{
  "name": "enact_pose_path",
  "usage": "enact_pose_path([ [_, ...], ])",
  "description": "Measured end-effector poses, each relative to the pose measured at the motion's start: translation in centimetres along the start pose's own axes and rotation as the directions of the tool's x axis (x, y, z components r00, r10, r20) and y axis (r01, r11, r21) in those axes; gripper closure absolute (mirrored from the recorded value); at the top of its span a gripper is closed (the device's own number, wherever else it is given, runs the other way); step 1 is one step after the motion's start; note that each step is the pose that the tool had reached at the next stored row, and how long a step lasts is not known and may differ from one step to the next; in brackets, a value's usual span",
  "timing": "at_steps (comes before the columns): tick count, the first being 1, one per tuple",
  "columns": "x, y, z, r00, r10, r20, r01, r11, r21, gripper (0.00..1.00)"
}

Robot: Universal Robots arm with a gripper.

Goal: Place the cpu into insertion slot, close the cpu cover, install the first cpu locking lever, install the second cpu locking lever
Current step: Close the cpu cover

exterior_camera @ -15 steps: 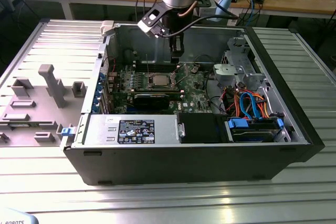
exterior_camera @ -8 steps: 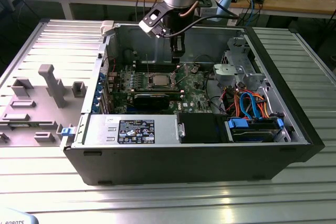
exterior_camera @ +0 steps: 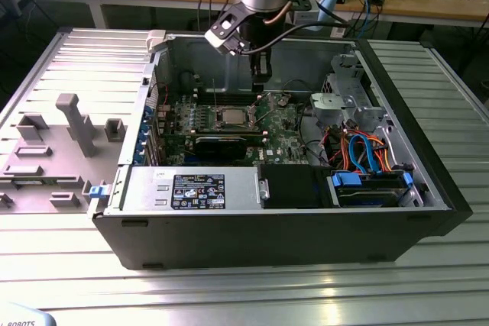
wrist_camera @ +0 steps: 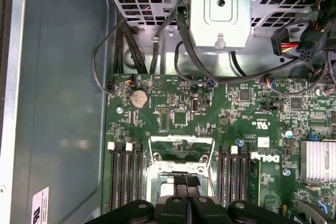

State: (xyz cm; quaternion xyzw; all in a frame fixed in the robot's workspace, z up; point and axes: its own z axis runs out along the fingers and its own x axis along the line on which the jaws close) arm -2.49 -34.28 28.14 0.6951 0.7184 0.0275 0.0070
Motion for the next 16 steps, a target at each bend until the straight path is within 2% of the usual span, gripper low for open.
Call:
enact_pose_path([
  [7, -0.01, 0.33, 0.02, 1.0000, 0.000, 0.0001, 0.000, 1.0000, 0.0000, 0.89],
  [16, -0.01, 0.41, 0.02, 1.0000, 0.000, 0.0000, 0.000, 1.0000, 0.0000, 0.89],
])
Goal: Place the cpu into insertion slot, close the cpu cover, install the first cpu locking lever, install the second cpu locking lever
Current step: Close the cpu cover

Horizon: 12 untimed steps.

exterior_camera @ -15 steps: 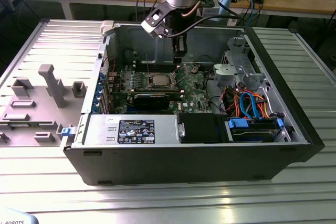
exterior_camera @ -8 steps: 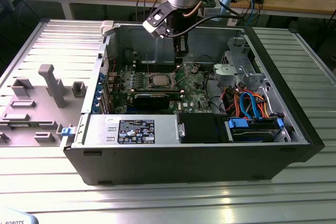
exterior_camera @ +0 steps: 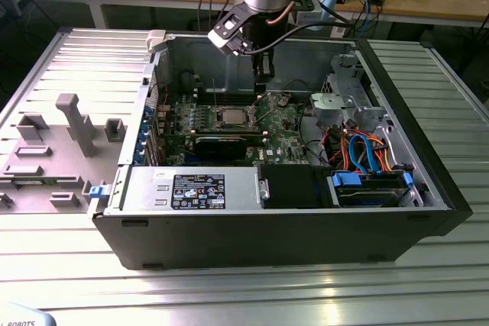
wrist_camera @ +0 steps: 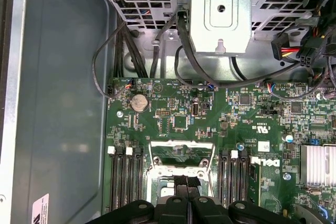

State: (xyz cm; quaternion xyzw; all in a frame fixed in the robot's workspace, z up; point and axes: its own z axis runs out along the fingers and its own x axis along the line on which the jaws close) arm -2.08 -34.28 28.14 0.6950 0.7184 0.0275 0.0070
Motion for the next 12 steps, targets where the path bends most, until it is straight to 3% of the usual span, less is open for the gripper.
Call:
enact_pose_path([
  [5, 0.00, 0.30, 0.02, 1.0000, 0.000, 0.0000, 0.000, 1.0000, 0.0000, 0.89],
  [9, -0.02, 0.97, 0.05, 1.0000, 0.000, 0.0000, 0.000, 1.0000, 0.0000, 0.89],
  [12, -0.02, 1.00, 0.05, 1.0000, 0.000, 0.0000, 0.000, 1.0000, 0.0000, 0.89],
])
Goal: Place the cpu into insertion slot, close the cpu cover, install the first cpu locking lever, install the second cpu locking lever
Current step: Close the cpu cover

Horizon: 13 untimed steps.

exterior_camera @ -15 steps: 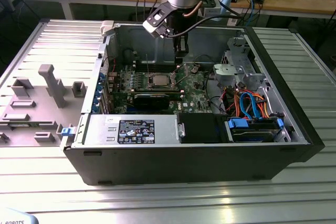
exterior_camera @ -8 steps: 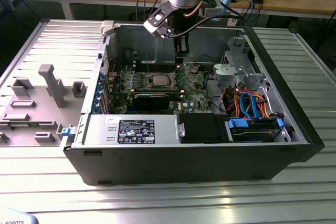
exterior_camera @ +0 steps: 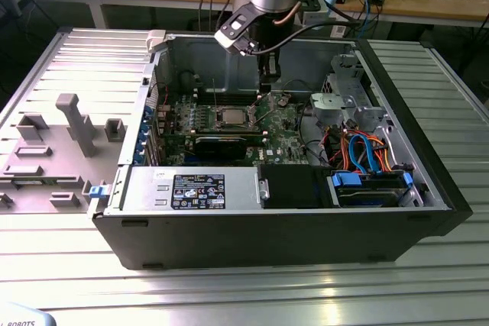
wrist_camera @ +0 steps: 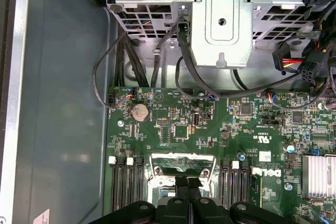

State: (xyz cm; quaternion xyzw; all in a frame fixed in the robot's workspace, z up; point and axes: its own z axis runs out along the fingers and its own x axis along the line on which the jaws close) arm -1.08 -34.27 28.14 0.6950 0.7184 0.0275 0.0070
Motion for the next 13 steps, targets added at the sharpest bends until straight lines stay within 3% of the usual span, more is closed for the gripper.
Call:
enact_pose_path([
  [13, -0.01, 0.31, 0.01, 1.0000, 0.000, 0.0001, 0.000, 1.0000, 0.0000, 0.89],
])
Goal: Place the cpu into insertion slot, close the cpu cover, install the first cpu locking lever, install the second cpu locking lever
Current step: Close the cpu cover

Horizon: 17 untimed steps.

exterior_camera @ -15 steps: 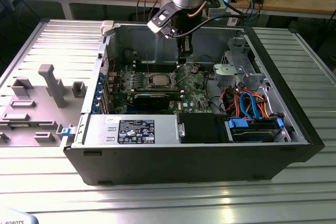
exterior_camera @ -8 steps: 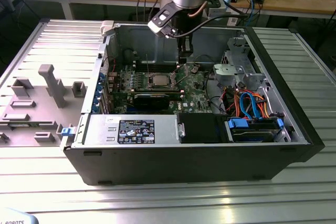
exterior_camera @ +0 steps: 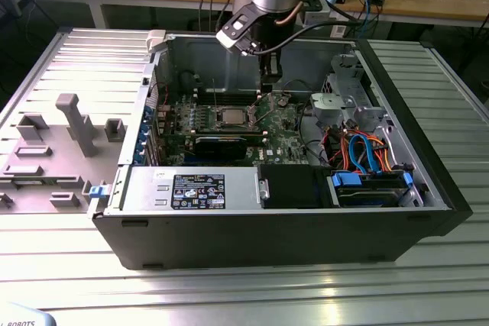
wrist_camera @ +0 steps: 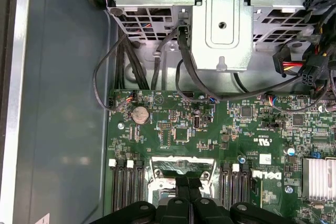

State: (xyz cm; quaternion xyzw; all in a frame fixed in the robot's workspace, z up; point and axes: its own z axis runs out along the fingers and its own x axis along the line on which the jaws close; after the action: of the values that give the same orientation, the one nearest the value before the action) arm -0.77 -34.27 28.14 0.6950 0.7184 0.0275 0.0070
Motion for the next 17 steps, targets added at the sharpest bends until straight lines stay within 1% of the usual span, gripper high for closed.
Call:
enact_pose_path([
  [17, -0.02, 0.57, 0.03, 1.0000, 0.000, -0.0001, 0.000, 1.0000, 0.0000, 0.89],
])
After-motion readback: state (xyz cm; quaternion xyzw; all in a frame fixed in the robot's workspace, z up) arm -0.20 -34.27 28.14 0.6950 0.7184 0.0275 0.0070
